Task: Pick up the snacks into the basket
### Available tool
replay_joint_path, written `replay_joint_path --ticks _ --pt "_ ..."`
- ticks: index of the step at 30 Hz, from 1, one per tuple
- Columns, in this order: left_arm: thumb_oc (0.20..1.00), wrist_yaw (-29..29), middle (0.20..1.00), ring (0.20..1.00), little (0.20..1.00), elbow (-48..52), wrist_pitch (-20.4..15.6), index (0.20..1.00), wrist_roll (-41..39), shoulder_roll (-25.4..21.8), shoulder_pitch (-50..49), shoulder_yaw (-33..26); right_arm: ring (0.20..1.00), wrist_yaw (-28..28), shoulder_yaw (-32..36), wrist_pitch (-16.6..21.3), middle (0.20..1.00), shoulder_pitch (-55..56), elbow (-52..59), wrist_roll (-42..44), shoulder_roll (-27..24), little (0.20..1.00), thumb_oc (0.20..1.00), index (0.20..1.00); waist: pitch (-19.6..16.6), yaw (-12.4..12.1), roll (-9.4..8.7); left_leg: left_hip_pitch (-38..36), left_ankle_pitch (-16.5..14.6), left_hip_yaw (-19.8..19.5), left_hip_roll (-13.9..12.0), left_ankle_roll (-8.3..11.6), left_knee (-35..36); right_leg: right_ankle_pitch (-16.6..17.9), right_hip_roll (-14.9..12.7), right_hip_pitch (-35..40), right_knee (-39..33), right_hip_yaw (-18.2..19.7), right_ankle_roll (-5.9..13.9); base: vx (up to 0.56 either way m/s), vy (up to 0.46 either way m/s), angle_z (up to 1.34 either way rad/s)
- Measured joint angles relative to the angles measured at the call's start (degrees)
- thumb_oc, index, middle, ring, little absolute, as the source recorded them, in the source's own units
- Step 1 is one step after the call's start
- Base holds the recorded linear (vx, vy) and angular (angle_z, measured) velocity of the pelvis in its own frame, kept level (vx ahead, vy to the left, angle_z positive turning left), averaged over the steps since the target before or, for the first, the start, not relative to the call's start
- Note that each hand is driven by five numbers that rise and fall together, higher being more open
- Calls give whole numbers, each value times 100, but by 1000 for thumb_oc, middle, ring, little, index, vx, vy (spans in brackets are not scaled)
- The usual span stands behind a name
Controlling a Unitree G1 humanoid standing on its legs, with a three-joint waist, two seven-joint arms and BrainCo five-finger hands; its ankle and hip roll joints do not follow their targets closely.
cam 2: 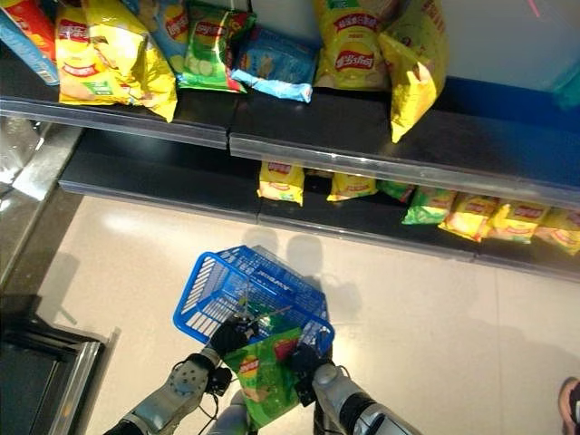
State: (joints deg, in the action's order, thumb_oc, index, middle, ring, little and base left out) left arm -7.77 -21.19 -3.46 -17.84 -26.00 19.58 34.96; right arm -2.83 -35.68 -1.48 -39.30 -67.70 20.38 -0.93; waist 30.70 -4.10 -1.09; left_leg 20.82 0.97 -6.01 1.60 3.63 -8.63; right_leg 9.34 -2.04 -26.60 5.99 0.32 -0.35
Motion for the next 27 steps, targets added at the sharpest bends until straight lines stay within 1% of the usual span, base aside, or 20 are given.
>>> replay_joint_path --ticks 3,4,6,10,14,23,27 --pt "200 49 200 200 200 10 0 200 -82 -59 25 51 200 -31 95 -4 200 -120 -7 4 -5 200 200 200 5 -8 20 30 27 -27 31 -3 0 0 -29 -26 26 -11 1 5 10 8" --pt "200 66 200 200 200 107 2 200 -153 -171 44 126 200 -76 146 2 200 -211 -3 56 -3 200 200 200 4 -5 22 105 36 -30 40 3 -23 0 -39 -107 56 -16 2 18 1 5" --pt "200 91 200 200 200 217 3 200 -167 -238 59 138 200 -126 152 -2 200 -339 -9 62 -9 200 200 200 11 -27 36 204 76 -36 48 4 -24 5 -50 -211 98 -30 6 23 1 6" --pt "200 123 200 200 200 315 6 200 -223 -254 93 208 200 -227 362 8 200 -481 -7 234 -88 200 200 200 19 -139 135 261 84 -60 51 7 -32 2 -60 -265 125 -65 4 15 7 3" --pt "200 147 200 200 200 469 6 200 -373 -248 140 219 200 -319 634 22 200 -612 -9 465 -228 200 200 200 37 -161 259 408 124 -117 88 -12 -46 3 -108 -383 152 -120 4 16 9 9" --pt "200 149 200 200 200 581 6 200 -433 -234 305 233 200 -461 841 97 200 -1042 -37 501 -481 200 200 200 38 -163 300 607 184 -208 135 -15 -46 1 -168 -568 196 -207 7 21 9 6" --pt "200 149 200 200 200 632 4 200 -444 -196 335 234 200 -591 1073 125 200 -1192 -321 499 -625 200 200 200 35 -164 316 604 199 -213 163 -36 -43 -5 -196 -566 205 -213 17 0 0 0"
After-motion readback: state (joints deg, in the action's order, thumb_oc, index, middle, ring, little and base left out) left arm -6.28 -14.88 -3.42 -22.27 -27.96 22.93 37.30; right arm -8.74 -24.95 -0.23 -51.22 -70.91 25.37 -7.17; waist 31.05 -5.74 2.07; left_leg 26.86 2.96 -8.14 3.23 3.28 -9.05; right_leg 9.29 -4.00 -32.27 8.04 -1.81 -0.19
